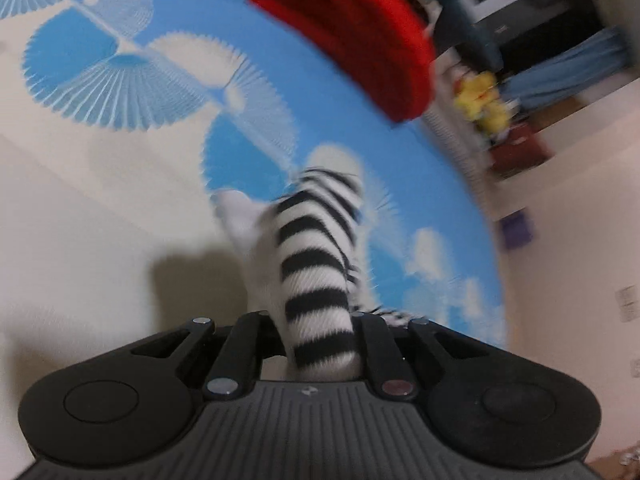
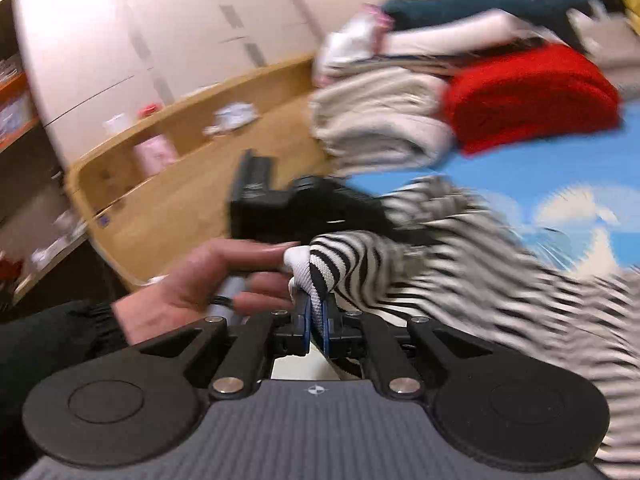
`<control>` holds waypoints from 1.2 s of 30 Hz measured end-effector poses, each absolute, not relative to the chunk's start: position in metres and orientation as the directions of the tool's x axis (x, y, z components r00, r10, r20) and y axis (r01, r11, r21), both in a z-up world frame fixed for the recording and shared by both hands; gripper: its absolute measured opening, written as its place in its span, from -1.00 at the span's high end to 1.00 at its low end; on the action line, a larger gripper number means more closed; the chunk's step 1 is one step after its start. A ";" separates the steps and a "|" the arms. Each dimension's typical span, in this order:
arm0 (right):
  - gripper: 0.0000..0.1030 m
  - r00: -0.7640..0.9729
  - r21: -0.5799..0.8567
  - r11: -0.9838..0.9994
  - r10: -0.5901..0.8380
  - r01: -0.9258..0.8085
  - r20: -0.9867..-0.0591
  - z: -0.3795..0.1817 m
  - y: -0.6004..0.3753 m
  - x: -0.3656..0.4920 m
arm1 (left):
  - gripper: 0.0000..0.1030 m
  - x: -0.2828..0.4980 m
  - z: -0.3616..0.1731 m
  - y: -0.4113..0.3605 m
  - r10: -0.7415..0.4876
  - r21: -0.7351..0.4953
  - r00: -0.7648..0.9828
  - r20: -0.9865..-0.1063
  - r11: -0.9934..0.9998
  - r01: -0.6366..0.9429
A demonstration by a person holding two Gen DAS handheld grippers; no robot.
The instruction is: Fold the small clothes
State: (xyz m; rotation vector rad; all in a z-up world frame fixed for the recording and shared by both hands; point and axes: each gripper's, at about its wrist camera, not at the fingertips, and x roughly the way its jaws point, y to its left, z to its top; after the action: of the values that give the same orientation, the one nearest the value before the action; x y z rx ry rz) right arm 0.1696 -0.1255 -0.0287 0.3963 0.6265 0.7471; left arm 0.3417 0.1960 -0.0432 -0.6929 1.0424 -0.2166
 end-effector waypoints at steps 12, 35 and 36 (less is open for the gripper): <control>0.92 0.869 0.584 0.805 0.360 -0.105 -0.341 -0.026 -0.322 0.084 | -0.14 0.346 0.021 -0.020 -0.750 -0.725 0.484 -0.451 0.624 0.291; 0.94 0.594 0.541 0.815 0.333 0.209 -0.732 -0.142 -0.393 0.164 | 0.14 0.254 -0.098 -0.070 -0.489 -0.324 0.024 -0.872 0.613 0.721; 0.94 0.605 0.560 0.800 0.341 0.215 -0.719 -0.136 -0.397 0.161 | 0.16 0.242 -0.113 -0.080 -0.412 -0.231 0.033 -0.911 0.576 0.784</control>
State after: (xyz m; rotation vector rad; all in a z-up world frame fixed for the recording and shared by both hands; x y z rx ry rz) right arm 0.1610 -0.3974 -0.1362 0.6641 0.9360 0.0795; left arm 0.2423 -0.0803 -0.1132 0.3792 1.2209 -0.9543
